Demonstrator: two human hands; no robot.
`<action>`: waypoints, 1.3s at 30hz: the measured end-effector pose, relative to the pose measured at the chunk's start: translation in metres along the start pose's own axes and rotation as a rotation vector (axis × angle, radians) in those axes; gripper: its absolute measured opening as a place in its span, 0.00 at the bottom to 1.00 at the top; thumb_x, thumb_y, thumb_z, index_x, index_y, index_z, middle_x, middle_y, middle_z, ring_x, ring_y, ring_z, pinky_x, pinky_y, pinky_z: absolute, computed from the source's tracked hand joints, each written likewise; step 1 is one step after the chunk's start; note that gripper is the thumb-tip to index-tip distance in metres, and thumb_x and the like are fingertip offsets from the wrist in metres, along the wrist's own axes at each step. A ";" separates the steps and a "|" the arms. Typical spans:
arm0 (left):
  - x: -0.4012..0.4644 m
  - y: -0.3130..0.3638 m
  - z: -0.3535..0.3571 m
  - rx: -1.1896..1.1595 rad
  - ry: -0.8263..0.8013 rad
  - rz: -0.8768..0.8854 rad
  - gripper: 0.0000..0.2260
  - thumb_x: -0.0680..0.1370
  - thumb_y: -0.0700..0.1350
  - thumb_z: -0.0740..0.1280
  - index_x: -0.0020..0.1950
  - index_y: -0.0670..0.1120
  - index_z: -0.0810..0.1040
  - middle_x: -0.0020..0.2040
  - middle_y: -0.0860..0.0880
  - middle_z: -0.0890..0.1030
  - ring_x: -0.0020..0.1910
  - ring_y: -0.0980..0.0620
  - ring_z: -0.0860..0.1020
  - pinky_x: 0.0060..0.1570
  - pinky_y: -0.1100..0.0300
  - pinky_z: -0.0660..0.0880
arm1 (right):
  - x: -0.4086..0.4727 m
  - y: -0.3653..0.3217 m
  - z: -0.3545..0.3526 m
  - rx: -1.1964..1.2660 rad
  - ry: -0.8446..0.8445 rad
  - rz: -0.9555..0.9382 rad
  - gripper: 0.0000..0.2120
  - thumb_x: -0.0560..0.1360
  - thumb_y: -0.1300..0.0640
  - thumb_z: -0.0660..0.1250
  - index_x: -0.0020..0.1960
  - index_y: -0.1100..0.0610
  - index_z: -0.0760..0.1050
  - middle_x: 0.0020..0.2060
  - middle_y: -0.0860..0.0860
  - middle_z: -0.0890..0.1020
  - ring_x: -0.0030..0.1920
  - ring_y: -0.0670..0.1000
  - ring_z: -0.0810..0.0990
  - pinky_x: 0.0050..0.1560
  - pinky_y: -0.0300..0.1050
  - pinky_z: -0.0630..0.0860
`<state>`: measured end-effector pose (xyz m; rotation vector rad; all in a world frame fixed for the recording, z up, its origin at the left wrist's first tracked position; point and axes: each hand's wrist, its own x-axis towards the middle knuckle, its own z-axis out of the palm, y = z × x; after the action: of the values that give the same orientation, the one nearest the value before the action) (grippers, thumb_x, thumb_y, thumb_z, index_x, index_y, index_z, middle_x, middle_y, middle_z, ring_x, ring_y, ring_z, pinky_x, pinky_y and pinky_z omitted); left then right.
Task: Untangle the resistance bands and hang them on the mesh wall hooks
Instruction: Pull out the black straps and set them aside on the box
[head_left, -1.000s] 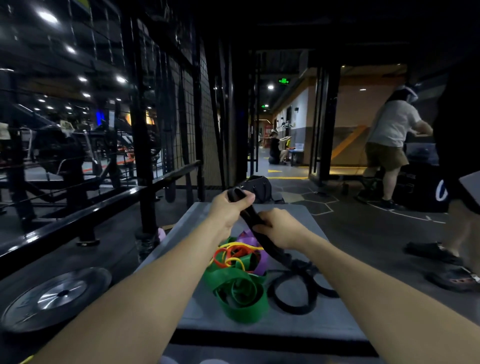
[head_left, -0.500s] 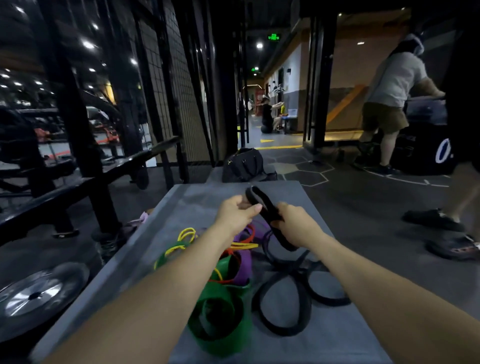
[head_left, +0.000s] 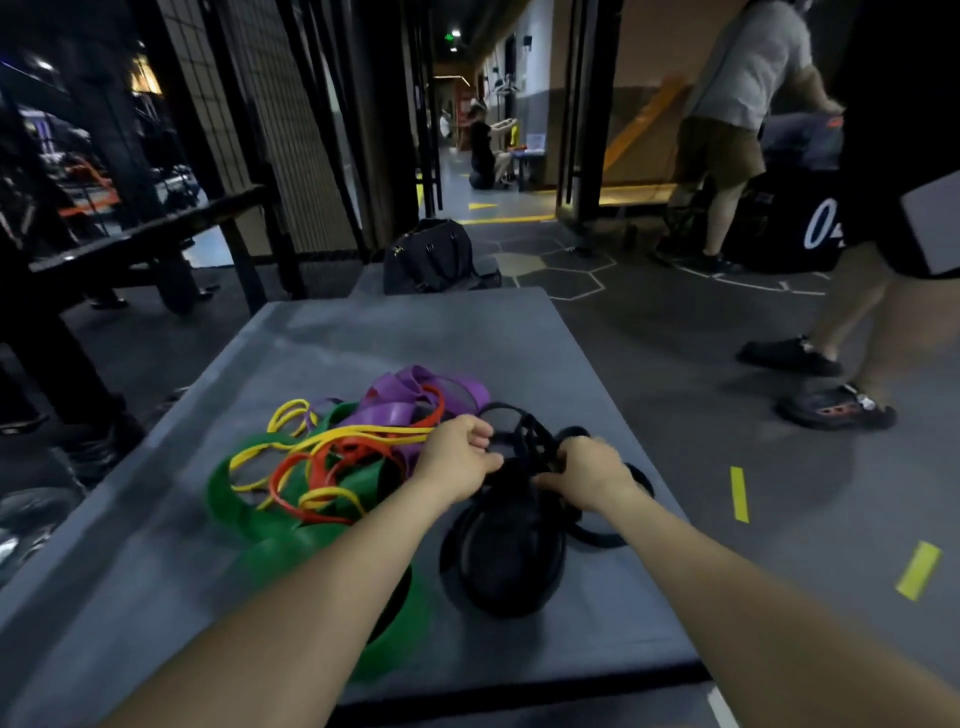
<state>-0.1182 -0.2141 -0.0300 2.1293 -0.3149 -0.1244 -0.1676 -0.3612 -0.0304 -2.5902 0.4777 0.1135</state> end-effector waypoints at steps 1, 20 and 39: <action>-0.004 -0.002 0.000 0.017 -0.004 0.008 0.15 0.71 0.35 0.71 0.57 0.38 0.75 0.51 0.43 0.77 0.46 0.51 0.74 0.53 0.60 0.72 | -0.004 -0.001 0.003 -0.009 0.003 -0.002 0.17 0.72 0.46 0.69 0.50 0.59 0.72 0.54 0.61 0.73 0.53 0.59 0.75 0.51 0.48 0.74; 0.022 -0.024 0.027 0.761 -0.201 0.182 0.31 0.70 0.46 0.73 0.69 0.45 0.65 0.68 0.47 0.67 0.69 0.46 0.65 0.67 0.51 0.66 | 0.026 0.032 0.007 -0.160 -0.083 0.010 0.52 0.61 0.35 0.74 0.73 0.56 0.53 0.69 0.58 0.64 0.70 0.61 0.62 0.70 0.55 0.62; 0.038 -0.017 0.037 0.753 -0.075 0.078 0.10 0.74 0.39 0.65 0.54 0.46 0.75 0.55 0.44 0.79 0.56 0.42 0.78 0.53 0.50 0.75 | 0.034 0.026 0.001 -0.024 -0.014 -0.035 0.10 0.67 0.59 0.70 0.46 0.58 0.72 0.44 0.55 0.79 0.46 0.58 0.80 0.43 0.47 0.79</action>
<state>-0.0862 -0.2453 -0.0634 2.8549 -0.5523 -0.0405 -0.1447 -0.3924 -0.0486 -2.6184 0.4280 0.1255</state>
